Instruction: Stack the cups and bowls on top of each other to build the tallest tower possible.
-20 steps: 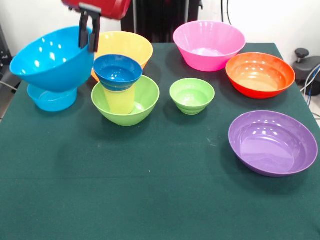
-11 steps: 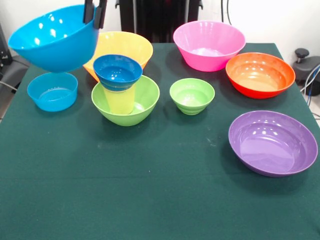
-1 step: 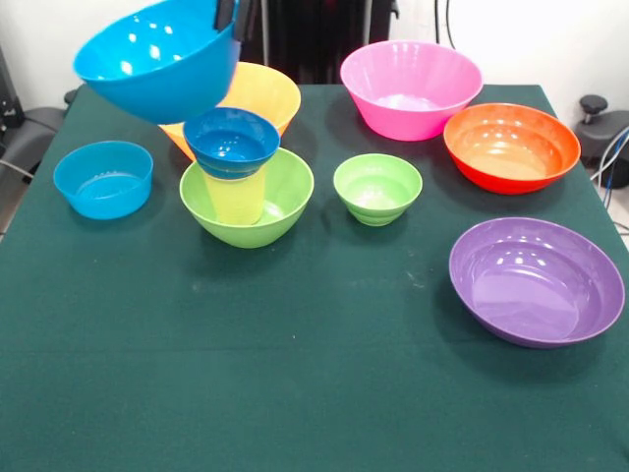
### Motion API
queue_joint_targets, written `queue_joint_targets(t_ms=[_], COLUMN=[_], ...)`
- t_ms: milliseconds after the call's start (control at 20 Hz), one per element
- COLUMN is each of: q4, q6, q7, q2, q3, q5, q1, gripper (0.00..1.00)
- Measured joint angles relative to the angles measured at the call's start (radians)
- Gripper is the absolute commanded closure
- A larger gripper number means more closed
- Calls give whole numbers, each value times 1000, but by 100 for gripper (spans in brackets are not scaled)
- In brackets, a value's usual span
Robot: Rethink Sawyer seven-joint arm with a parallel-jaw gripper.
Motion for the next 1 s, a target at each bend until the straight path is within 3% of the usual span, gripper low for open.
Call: queue_joint_targets(t_ms=[450,1000], q4=[46,76], q6=[0,-52], q7=[5,17], q2=[4,9], q3=[-70,-146], q5=[23,33], q1=[79,124], gripper=[100,100])
